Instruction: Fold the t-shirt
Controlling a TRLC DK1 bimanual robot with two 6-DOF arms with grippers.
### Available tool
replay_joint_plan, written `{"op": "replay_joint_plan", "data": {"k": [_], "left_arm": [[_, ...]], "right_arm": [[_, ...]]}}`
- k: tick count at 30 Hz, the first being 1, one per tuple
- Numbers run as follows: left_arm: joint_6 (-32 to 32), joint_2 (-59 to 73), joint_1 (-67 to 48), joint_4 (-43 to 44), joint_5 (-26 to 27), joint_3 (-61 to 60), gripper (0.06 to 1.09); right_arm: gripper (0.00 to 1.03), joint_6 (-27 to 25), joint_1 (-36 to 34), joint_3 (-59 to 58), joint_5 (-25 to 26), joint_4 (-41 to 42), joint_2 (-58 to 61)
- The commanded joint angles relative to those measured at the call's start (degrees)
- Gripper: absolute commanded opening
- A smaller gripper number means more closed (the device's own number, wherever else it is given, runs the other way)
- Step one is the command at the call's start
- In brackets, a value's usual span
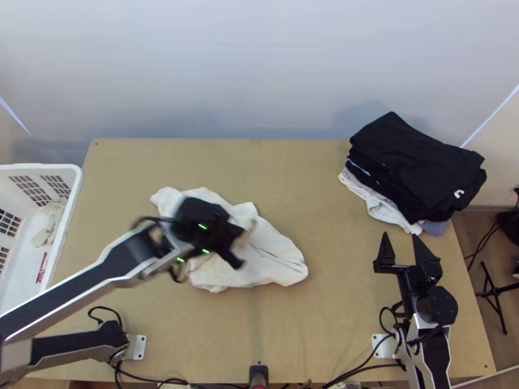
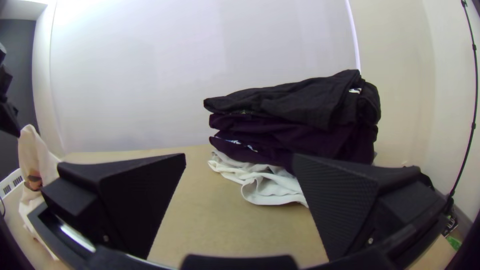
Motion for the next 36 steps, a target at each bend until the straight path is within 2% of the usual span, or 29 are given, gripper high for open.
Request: {"op": "replay_joint_plan", "data": {"k": [1,6,12,13,14,16,17,18,25,36], "left_arm": [[-6.9,10.5,-13.9,6.5,-2.7,3.1,0.09],[-10.6,20.0,-19.8,7.0,-2.7,10.4,0.09],[-12.8,26.5,-21.8,12.7,-4.0,10.7,0.09],[-13.0,26.7,-21.4,13.3,-4.0,10.6,0.14],[-13.1,26.5,-21.3,13.9,-4.2,10.3,0.31],[-13.2,25.6,-20.9,14.4,-4.2,10.0,0.72],[-13.1,24.9,-20.7,14.8,-4.2,10.3,1.00],[-12.9,24.1,-20.6,14.9,-3.9,10.6,1.05],[-12.7,16.1,-16.9,13.7,-3.9,11.0,1.05],[-6.3,4.4,4.5,1.6,-4.1,5.6,1.05]], "right_arm": [[0.99,0.0,0.0,0.1,0.0,0.0,0.0],[0.99,0.0,0.0,0.0,0.0,0.0,0.0],[0.99,0.0,0.0,0.0,0.0,0.0,0.0],[0.99,0.0,0.0,0.1,0.0,0.0,0.0],[0.99,0.0,0.0,0.0,0.0,0.0,0.0],[0.99,0.0,0.0,0.0,0.0,0.0,0.0],[0.99,0.0,0.0,0.0,0.0,0.0,0.0],[0.99,0.0,0.0,0.0,0.0,0.0,0.0],[0.99,0.0,0.0,0.0,0.0,0.0,0.0],[0.99,0.0,0.0,0.0,0.0,0.0,0.0]]}}
